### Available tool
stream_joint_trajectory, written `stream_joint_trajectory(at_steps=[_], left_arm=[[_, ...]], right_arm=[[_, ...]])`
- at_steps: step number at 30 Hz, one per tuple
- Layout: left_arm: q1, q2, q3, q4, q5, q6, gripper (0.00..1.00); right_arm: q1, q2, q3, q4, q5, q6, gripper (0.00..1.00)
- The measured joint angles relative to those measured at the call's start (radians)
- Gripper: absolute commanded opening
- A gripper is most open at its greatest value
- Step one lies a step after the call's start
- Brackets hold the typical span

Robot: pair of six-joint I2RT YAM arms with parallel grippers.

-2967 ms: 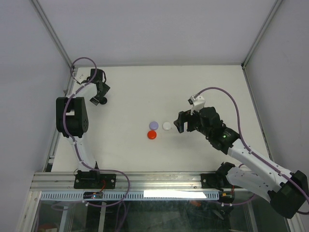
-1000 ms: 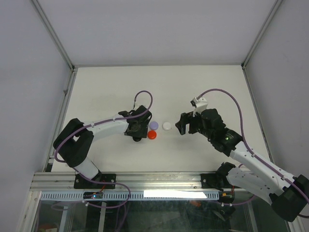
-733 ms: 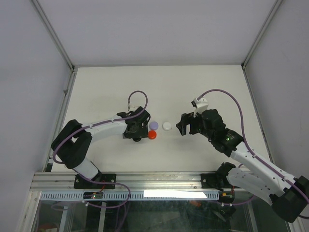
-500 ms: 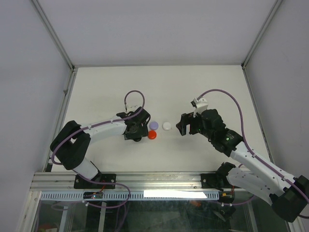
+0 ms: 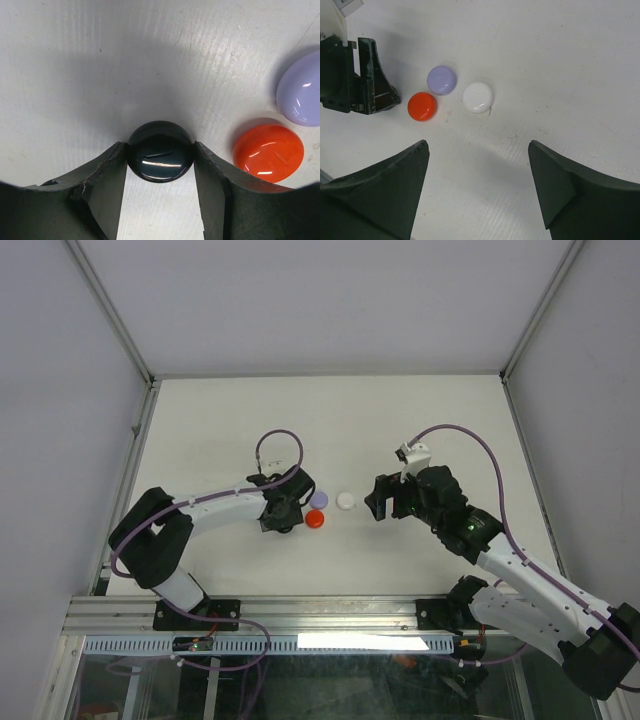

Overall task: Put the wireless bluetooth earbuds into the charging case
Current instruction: Pick up the charging case at the center of the board.

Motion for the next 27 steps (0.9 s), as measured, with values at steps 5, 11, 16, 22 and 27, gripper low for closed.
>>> stream_joint_trajectory(at_steps=[5, 11, 16, 22, 27], left_arm=[[-0.023, 0.0, 0.0, 0.0, -0.031, -0.002, 0.44], [-0.06, -0.005, 0.013, -0.013, -0.105, 0.032, 0.45], [-0.135, -0.068, 0.022, 0.005, -0.225, 0.113, 0.46], [-0.211, -0.157, 0.003, 0.129, -0.31, 0.246, 0.46], [-0.224, -0.24, -0.068, 0.298, -0.329, 0.38, 0.48]], right_arm=[[0.0, 0.0, 0.002, 0.0, -0.009, 0.0, 0.84], [0.0, 0.026, 0.003, 0.009, -0.055, 0.011, 0.84], [0.0, 0.062, 0.009, 0.031, -0.115, 0.043, 0.86], [-0.019, 0.086, 0.058, 0.054, -0.171, 0.066, 0.86], [-0.069, 0.165, 0.142, 0.063, -0.257, 0.084, 0.85]])
